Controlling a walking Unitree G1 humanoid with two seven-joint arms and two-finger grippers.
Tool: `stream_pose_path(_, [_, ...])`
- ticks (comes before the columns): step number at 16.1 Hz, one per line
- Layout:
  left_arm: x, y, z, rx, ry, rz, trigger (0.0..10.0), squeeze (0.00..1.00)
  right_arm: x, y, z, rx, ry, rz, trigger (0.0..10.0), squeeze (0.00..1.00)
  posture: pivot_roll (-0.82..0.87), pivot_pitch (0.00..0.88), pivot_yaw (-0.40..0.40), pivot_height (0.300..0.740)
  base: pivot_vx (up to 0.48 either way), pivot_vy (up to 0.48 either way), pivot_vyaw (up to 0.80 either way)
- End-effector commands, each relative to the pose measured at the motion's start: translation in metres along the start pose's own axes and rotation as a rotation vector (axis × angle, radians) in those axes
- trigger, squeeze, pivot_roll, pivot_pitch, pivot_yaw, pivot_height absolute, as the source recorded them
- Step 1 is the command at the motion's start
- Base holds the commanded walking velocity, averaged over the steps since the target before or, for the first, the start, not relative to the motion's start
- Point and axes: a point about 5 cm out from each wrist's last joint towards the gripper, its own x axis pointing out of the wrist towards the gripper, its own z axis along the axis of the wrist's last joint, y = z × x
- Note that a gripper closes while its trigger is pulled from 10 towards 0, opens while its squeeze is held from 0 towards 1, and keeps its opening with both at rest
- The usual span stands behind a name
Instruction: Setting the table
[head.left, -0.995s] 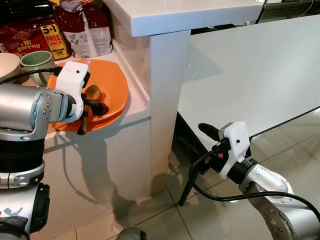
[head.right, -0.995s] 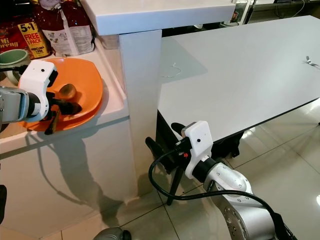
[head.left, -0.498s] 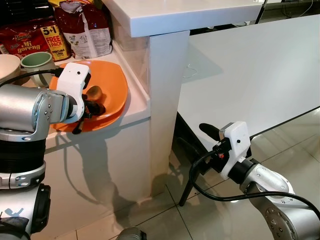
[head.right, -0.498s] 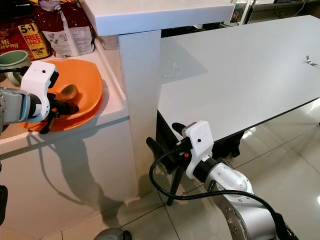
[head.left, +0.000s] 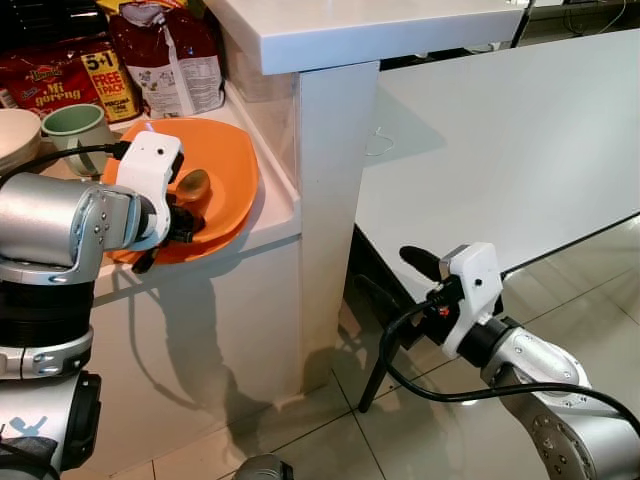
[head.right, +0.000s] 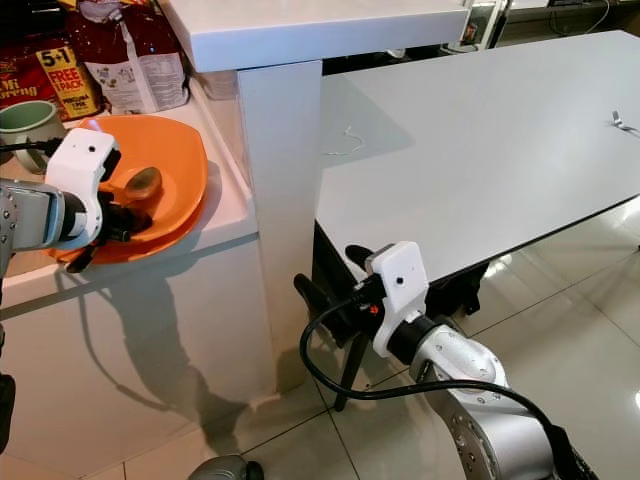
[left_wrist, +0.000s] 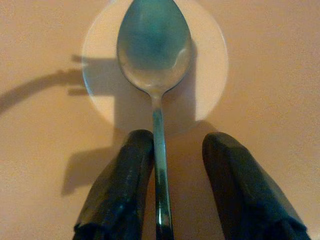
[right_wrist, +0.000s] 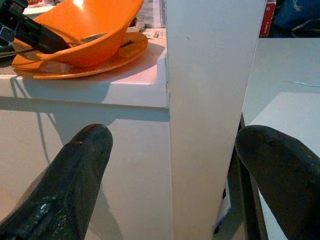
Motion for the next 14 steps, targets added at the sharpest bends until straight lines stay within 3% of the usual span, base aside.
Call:
stream_pose_path(1, [0.003, 0.003, -0.004, 0.003, 0.025, 0.021, 0.0, 0.00, -0.002, -0.001, 0.007, -0.006, -0.025, 0.015, 10.0, 0.00, 0.10, 0.000, 0.020, 0.740, 0.000, 0.000, 0.00])
stream_pose_path(5, [0.004, 0.002, -0.002, 0.012, 0.015, 0.018, 0.0, 0.00, -0.015, 0.029, 0.008, 0.053, 0.030, 0.319, 10.0, 0.00, 0.10, 0.000, 0.025, 0.740, 0.000, 0.000, 0.00])
stream_pose_path(14, [0.006, -0.002, -0.001, 0.031, 0.008, -0.003, 0.0, 0.00, -0.016, 0.028, 0.011, 0.030, 0.057, 0.360, 10.0, 0.00, 0.10, 0.000, 0.040, 0.740, 0.000, 0.000, 0.00])
